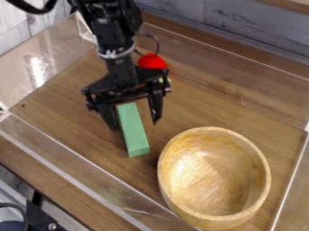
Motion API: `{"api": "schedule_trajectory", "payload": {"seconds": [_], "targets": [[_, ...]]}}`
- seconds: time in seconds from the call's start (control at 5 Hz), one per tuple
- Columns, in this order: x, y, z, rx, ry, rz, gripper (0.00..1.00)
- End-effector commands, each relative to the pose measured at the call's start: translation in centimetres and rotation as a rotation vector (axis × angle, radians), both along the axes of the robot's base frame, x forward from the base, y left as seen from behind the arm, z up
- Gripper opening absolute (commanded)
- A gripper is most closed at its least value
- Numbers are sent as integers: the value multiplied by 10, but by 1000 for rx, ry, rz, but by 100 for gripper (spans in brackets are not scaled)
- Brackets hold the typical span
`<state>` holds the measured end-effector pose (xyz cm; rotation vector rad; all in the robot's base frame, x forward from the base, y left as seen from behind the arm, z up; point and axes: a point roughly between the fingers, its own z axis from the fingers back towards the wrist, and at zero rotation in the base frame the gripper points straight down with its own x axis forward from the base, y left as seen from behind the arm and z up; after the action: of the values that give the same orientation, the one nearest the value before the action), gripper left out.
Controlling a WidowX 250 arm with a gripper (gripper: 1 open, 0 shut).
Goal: Put the green block in the brown bowl
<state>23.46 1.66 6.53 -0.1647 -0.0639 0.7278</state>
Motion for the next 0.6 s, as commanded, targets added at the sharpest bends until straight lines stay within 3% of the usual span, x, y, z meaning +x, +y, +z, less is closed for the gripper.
{"api": "schedule_trajectory", "payload": {"seconds": [0.0,0.4], "targets": [[8,-3,3,35,-61,-86,100],[16,12,-6,83,-84,36,100]]}}
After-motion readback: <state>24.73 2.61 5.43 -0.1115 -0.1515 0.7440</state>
